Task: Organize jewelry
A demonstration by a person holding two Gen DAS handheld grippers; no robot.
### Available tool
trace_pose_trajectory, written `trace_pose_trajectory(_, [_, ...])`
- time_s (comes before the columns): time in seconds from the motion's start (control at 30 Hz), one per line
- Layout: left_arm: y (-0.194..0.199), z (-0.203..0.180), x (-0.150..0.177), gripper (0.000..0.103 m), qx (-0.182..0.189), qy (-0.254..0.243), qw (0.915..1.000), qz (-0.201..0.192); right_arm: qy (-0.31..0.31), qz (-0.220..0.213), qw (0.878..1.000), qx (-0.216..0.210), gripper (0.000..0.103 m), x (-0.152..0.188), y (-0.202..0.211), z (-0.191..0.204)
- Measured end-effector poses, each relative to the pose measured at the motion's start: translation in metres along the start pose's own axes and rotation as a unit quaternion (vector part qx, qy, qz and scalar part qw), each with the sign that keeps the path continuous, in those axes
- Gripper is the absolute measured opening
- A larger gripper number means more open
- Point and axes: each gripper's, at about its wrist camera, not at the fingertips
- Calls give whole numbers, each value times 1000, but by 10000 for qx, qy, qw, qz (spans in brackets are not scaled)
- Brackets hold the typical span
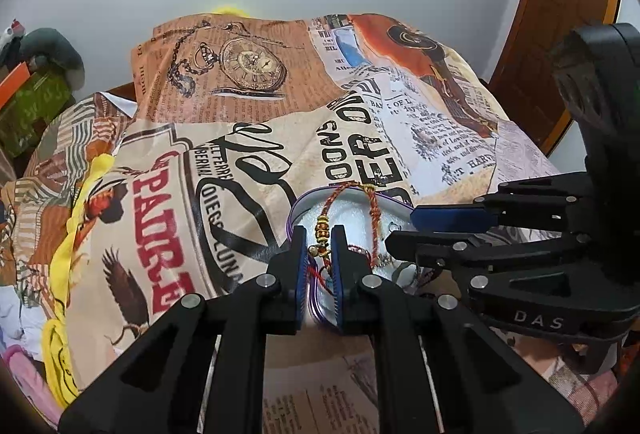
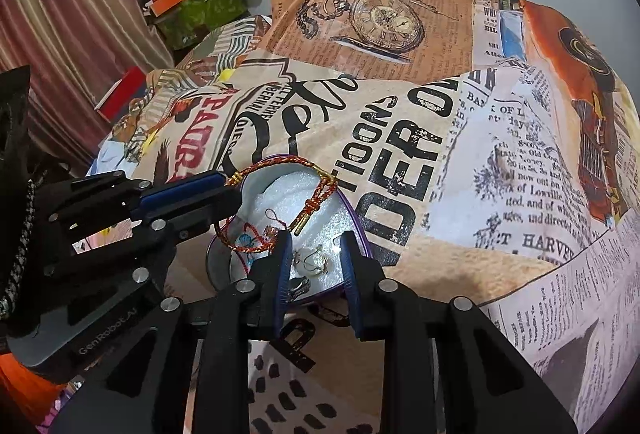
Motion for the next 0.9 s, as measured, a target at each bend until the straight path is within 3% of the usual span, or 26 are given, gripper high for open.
trace_pose_trajectory(0.1, [8,1,0,10,-12,36,10000,-21,22,-65,10000,49,35,1,7,2])
trace_pose_trajectory(0.3, [35,2,-3,11,-81,142,9996,-222,163,-378,9989,212,35,4,33,14])
trace_pose_trajectory(0.47, [71,1,-8,11,-142,230,9984,-500,382,-1109,9919,491,35,10,80,31])
trace_pose_trajectory(0.73, [171,-20,-13,11,-261,76,9883,-1500,464,-2424,9674,560,35,28,180,61])
trace_pose_trajectory(0.8, [199,-28,-12,16,-293,-28,9833,-1795,494,-2770,9579,568,35,38,206,70])
trace_pose_trajectory(0.87, [230,-37,-7,36,-343,-136,9759,-2150,571,-3130,9461,609,35,48,230,82])
trace_pose_trajectory(0.9, [242,-41,-4,39,-381,-157,9718,-2321,623,-3318,9391,643,35,54,242,90])
Point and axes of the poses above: each gripper's, at about its wrist camera, not at the fingertips, and y roughly against the way its jaws point, z to its left, x to its underside, and after that the axes turned 5 degrees about -y, right-handed
